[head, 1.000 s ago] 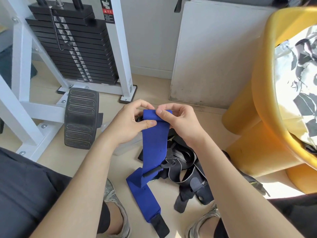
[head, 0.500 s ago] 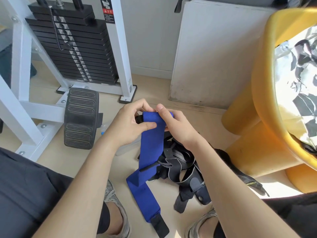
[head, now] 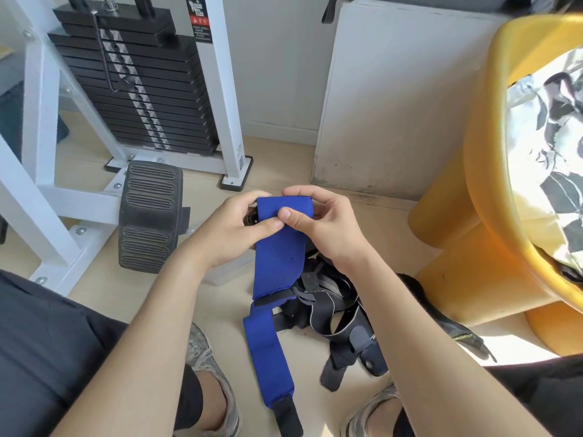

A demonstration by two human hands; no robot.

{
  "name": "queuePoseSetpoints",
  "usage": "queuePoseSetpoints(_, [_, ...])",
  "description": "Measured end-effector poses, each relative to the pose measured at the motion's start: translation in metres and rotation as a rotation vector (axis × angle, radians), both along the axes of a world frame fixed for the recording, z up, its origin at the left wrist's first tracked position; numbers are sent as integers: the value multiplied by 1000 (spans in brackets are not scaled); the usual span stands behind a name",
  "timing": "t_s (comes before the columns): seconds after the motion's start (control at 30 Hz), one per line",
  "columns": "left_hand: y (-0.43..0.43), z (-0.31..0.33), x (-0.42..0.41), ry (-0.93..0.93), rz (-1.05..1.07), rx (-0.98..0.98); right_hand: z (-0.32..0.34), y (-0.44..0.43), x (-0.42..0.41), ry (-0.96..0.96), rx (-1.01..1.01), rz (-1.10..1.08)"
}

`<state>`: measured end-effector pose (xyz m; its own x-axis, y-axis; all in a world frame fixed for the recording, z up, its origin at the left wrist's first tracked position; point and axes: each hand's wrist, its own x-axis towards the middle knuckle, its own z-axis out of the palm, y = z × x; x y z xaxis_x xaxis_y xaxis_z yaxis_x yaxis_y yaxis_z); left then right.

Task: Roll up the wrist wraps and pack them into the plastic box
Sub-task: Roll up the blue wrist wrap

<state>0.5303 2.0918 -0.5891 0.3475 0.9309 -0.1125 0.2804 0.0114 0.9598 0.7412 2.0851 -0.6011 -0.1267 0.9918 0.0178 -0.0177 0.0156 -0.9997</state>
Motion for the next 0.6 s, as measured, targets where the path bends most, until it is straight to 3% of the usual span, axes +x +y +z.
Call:
queuePoseSetpoints(0.13, [-2, -1, 5, -11, -31, 65, 4, 0, -3, 109, -144, 79])
queuePoseSetpoints(0.37, [-4, -2, 13, 88, -37, 131, 3, 3, -15, 305, -336, -65])
queuePoseSetpoints(0.6, [-8, 1, 12, 46, -107, -9, 7, 2, -6, -111, -285, 12])
